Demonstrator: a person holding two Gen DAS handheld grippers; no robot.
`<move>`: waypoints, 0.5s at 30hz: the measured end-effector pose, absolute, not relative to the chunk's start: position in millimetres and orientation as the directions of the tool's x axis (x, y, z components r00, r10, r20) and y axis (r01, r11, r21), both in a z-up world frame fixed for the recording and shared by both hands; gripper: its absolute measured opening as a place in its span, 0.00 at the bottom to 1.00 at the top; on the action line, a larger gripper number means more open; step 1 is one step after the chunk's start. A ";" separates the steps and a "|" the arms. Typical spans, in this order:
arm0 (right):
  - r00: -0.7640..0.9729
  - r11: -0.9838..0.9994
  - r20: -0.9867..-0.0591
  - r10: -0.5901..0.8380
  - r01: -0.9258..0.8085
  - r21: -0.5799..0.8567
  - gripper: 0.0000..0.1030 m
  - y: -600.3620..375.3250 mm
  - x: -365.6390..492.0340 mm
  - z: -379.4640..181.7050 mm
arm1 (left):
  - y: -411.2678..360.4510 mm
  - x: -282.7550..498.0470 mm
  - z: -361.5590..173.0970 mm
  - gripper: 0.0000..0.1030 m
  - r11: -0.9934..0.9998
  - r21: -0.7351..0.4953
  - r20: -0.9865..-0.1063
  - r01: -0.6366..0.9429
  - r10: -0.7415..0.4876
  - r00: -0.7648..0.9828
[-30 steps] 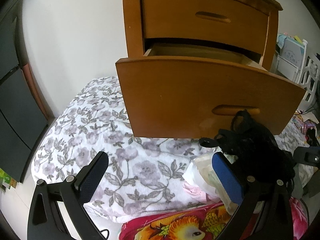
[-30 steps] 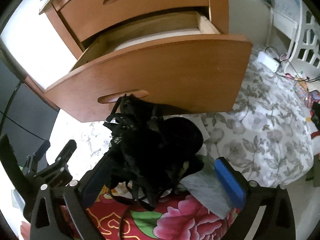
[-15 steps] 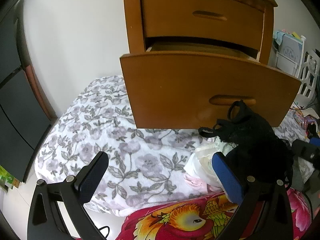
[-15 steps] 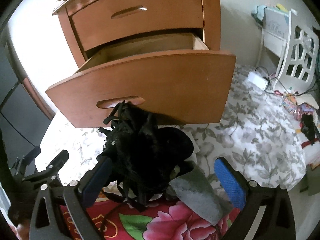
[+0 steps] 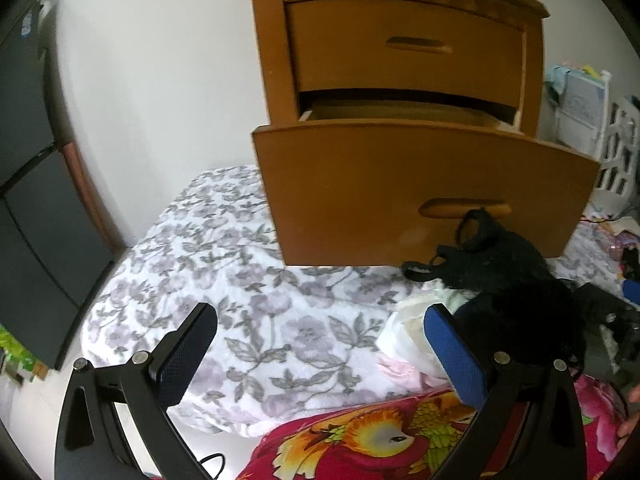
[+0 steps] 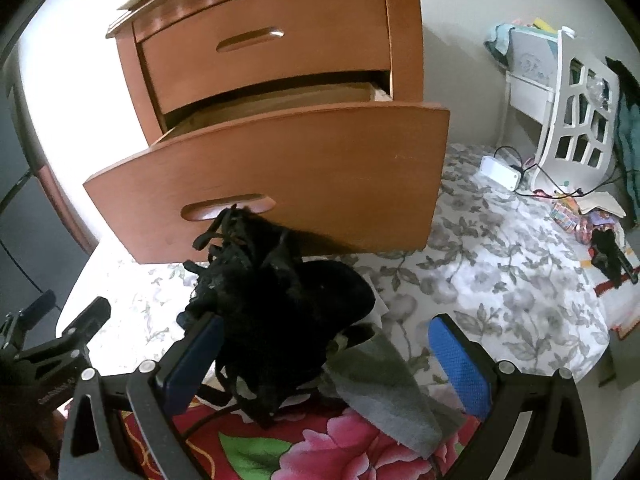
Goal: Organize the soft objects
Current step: 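Open the right tool and release the black lace cloth onto the pile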
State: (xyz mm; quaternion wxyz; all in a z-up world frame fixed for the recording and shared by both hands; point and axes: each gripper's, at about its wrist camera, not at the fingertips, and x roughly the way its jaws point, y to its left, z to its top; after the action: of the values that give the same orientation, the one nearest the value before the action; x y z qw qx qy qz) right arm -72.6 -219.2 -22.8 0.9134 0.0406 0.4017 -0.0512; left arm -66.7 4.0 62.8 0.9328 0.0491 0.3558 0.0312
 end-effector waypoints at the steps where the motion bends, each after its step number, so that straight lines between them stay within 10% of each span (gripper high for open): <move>1: 0.681 0.991 -0.729 -0.068 0.131 0.030 1.00 -219.6 -73.2 -21.9 | 4.3 -66.2 62.4 1.00 0.993 0.114 -0.661 -0.026 0.095 0.744; 15: 0.736 0.987 -0.666 -0.116 0.162 0.006 1.00 -218.6 -81.3 -17.1 | 6.1 -68.5 64.2 1.00 0.993 0.110 -0.643 -0.041 0.102 0.759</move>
State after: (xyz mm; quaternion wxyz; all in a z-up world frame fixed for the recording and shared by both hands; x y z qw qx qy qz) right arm -81.3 -218.6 -17.1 0.9312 0.0319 0.3553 -0.0746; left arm -68.5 6.1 64.2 0.9368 0.0443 0.3448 0.0384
